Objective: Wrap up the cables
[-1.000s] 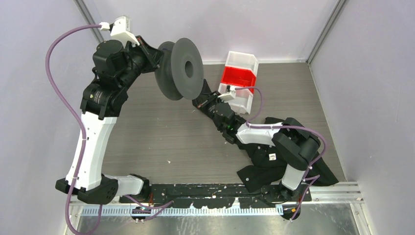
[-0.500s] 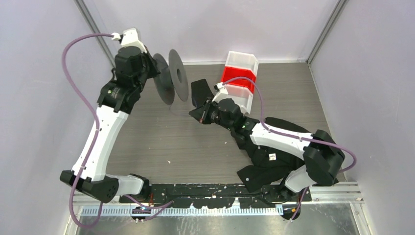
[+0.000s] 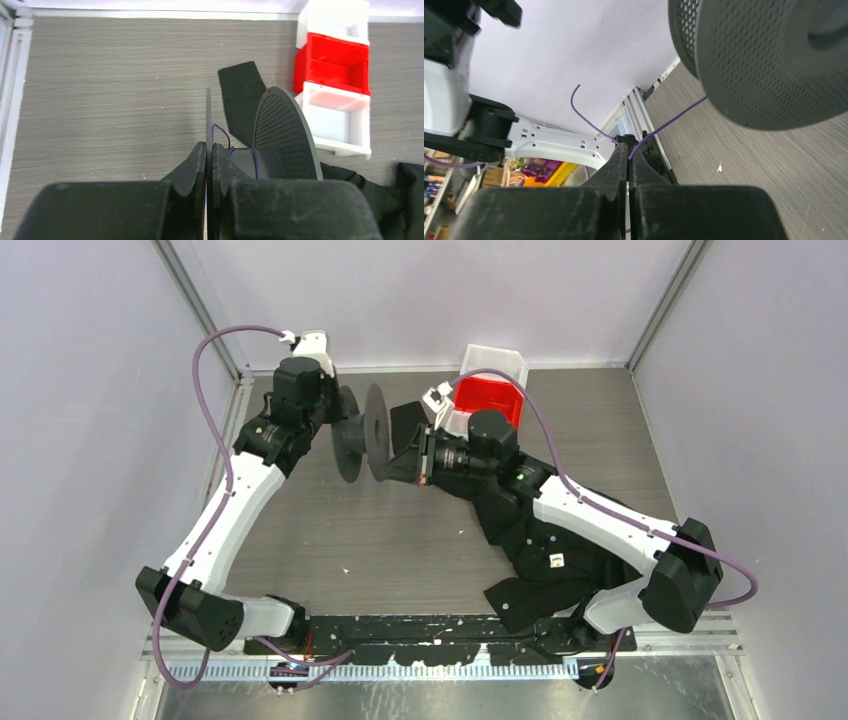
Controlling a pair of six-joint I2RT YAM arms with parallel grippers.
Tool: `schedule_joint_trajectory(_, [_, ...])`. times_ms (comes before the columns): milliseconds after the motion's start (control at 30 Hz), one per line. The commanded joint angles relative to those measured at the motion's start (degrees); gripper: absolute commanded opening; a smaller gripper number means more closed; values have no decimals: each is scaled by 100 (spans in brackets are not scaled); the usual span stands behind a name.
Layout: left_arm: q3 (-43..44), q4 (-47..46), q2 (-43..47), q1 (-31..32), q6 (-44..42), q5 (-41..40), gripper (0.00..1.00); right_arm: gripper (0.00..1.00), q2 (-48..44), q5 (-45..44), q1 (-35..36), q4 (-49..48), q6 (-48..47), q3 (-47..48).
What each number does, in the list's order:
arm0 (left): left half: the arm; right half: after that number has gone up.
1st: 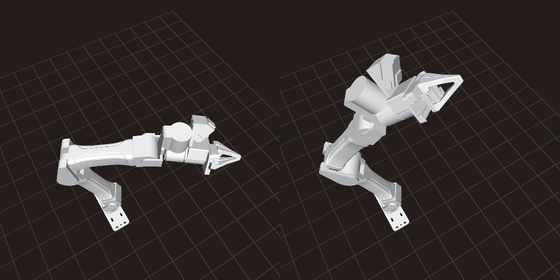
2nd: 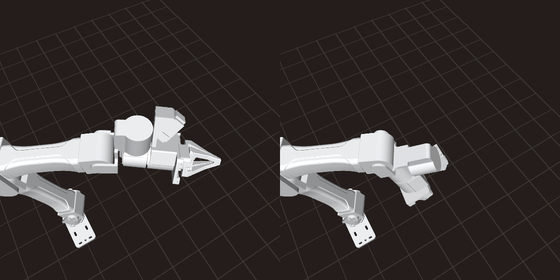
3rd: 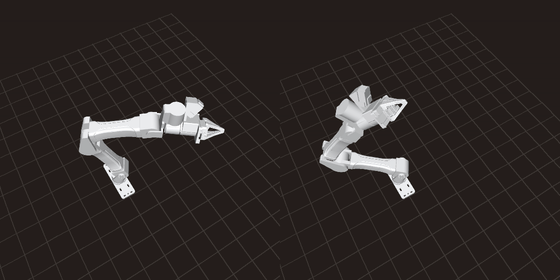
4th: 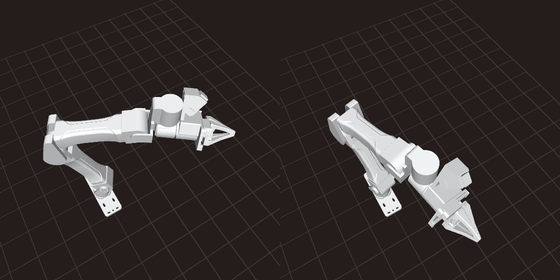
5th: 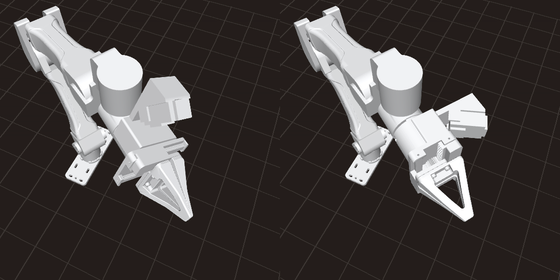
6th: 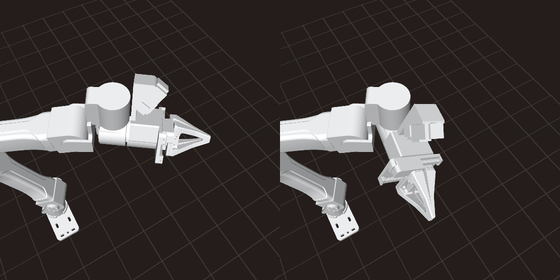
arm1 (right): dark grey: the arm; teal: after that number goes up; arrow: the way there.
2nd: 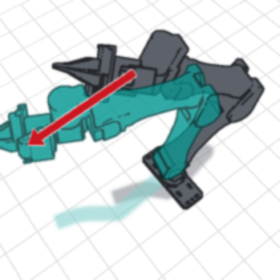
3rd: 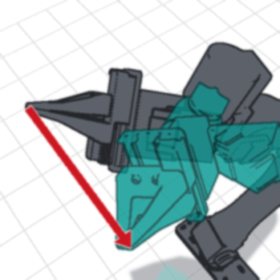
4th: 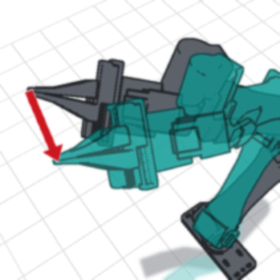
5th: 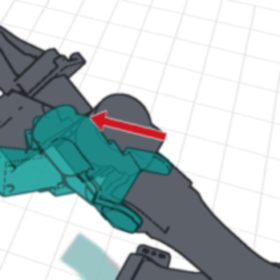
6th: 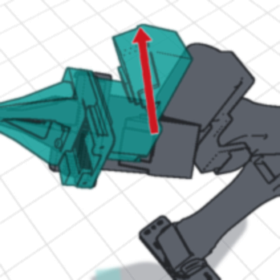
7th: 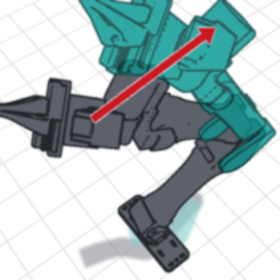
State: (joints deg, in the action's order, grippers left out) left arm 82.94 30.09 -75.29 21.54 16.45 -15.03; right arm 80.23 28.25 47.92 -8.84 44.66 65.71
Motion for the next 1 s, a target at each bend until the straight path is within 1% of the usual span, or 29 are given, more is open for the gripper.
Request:
schedule_joint_trajectory(0, [87, -621, 301, 8, -422, 668, 1, 1, 88, 498, -351, -1087, 823, 223])
schedule_joint_trajectory(167, [-46, -375, 446, 8, -985, 1246, 1, 1, 255, 690, -872, -1168, 1060, 558])
schedule_joint_trajectory(300, [-313, -392, 644, 8, -1373, 1563, 0, 1, 413, 1058, -1253, -1668, 1585, 666])
schedule_joint_trajectory(367, [-559, -616, 793, 8, -1422, 1740, 1, 1, 538, 1147, -1375, -2071, 2054, 639])
schedule_joint_trajectory(433, [-889, -900, 974, 8, -1449, 1860, 0, 3, 710, 1101, -1487, -2774, 2742, 507])
schedule_joint_trajectory(500, [-1084, -1104, 1068, 8, -1456, 1958, 1, 11, 941, 905, -1551, -3770, 3867, 280])
schedule_joint_trajectory(533, [-1123, -1113, 1076, 8, -1437, 1986, 1, 14, 1079, 775, -1577, -4314, 4174, 179])
schedule_joint_trajectory(600, [-1151, -1083, 1061, 8, -1405, 2025, 1, 20, 1425, 514, -1582, -5420, 5179, 43])
schedule_joint_trajectory(633, [-1163, -1076, 1059, 8, -1394, 2077, 1, 23, 1587, 363, -1583, -5863, 5515, 5])
schedule_joint_trajectory(700, [-1161, -1060, 1045, 8, -1392, 2135, 1, 23, 1906, 136, -1570, -6580, 5949, 14])
schedule_joint_trajectory(733, [-1150, -1053, 1036, 8, -1376, 2128, 0, 21, 2005, 74, -1567, -6774, 6037, 39])
schedule_joint_trajectory(800, [-1112, -1016, 1011, 8, -1351, 2128, 0, 15, 2079, 58, -1551, -6815, 5988, 70])
schedule_joint_trajectory(867, [-959, -827, 920, 8, -1353, 2134, 0, 16, 1988, 125, -1557, -6657, 5760, 58])
schedule_joint_trajectory(933, [-648, -483, 775, 8, -1324, 2111, 1, 19, 1740, 350, -1581, -5982, 5203, 69])
schedule_joint_trajectory(967, [-564, -322, 704, 8, -1297, 2096, 1, 21, 1529, 499, -1585, -5415, 4757, 72])
